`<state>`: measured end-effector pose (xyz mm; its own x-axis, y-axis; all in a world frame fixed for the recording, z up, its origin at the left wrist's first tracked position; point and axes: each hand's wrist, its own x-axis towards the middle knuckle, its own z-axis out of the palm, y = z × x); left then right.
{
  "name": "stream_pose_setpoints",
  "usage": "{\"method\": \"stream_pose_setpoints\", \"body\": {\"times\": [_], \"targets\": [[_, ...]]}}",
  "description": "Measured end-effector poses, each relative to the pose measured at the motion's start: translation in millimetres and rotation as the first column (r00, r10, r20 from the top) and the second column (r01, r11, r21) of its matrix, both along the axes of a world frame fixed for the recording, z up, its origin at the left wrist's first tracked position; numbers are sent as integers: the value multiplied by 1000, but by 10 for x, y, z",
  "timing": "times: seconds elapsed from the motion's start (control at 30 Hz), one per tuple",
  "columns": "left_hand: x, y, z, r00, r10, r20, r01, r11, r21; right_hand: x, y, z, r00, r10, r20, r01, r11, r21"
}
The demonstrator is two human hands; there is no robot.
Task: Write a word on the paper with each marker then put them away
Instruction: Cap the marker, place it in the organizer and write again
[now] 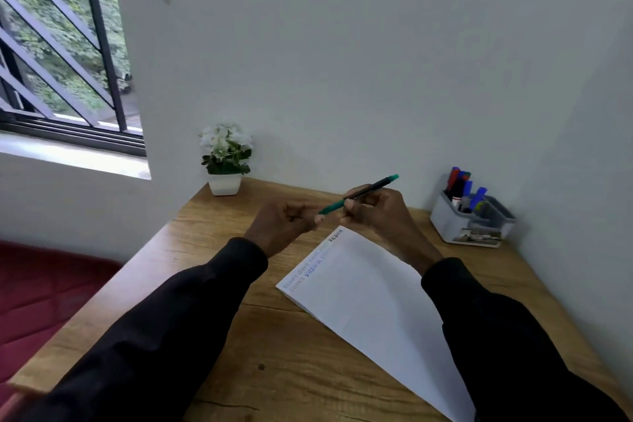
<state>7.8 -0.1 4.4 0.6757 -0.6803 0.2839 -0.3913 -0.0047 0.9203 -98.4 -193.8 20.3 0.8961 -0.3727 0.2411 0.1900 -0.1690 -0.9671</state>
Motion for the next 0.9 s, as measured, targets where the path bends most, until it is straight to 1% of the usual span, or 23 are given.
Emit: {"method": "stream_pose_setpoints", "body": {"times": [0.07, 0.17, 0.23, 0.37, 0.47, 0.57, 0.63, 0.7, 0.77, 0.87, 0.9], "targets": [[-44, -105, 47, 999, -16, 30, 17, 1000, -21, -65, -44, 13, 999, 31, 15, -32, 998, 57], [-54, -212, 98, 993, 10, 115, -7, 1000, -23, -130, -101, 41, 994, 99, 44, -105, 976, 191], [-51, -258, 118, 990, 13, 144, -10, 1000, -27, -142, -122, 46, 989, 133, 57, -143, 959, 243], [-10, -305, 101, 972, 27, 232, -25, 1000, -13, -112, -124, 21, 985, 166, 49, -173, 949, 262], [11, -328, 90, 953, 35, 300, -37, 999, 0, -88, -104, 6, 986, 168, -10, -161, 961, 223], [-5, -333, 84, 943, 22, 332, -25, 1000, 2, -48, -75, -21, 999, 46, -16, -43, 990, 131], [9, -329, 58, 945, -2, 328, 4, 1000, -7, -16, -69, -55, 1000, 8, 0, -8, 993, 114], [65, -319, 19, 940, -9, 340, 15, 1000, -17, 1, -96, -92, 997, 68, -22, -64, 990, 124], [145, -312, -28, 927, -5, 374, 8, 1000, -6, -3, -138, -82, 981, 185, -62, -173, 971, 163], [234, -300, -73, 924, 9, 381, -14, 1000, 11, -15, -197, -18, 921, 374, -111, -347, 915, 203], [256, -299, -75, 927, 1, 375, -7, 1000, 15, -3, -206, 3, 908, 401, -122, -374, 907, 193]]}}
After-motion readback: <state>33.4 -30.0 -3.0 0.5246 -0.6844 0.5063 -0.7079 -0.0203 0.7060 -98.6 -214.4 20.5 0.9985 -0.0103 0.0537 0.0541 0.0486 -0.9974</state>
